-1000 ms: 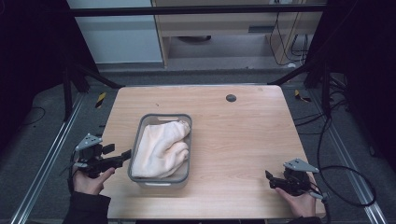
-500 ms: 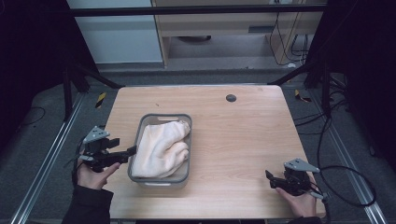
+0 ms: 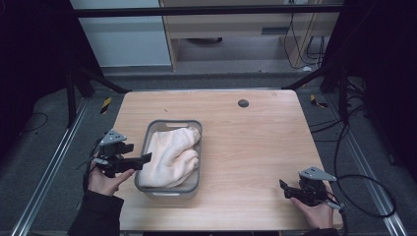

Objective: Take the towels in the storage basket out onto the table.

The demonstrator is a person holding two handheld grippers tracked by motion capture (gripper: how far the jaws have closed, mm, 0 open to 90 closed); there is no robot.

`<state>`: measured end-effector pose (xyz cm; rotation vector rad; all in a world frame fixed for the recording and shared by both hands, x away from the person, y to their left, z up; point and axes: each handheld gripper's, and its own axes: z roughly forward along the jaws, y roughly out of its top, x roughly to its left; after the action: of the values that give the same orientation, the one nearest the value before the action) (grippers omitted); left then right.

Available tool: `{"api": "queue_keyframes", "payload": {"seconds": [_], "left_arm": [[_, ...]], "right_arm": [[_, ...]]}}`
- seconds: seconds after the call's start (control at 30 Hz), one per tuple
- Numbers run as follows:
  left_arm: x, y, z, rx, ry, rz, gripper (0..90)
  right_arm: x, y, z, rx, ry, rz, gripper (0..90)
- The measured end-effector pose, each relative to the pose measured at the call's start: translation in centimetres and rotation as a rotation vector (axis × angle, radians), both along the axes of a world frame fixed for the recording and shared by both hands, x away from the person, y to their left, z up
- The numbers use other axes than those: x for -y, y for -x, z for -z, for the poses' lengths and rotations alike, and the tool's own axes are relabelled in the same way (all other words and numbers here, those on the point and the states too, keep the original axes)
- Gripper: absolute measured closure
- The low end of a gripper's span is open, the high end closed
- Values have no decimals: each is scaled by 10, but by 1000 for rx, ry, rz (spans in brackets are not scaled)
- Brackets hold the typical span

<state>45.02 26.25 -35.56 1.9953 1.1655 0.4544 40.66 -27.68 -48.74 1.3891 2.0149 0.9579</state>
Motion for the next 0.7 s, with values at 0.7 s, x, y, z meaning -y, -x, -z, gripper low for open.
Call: {"api": "queue_keyframes", "payload": {"seconds": [0.7], "left_arm": [[40, -12, 0, -82, -90, 91, 208]], "right_arm": [[1, -1, 0, -13, -11, 3, 205]]}}
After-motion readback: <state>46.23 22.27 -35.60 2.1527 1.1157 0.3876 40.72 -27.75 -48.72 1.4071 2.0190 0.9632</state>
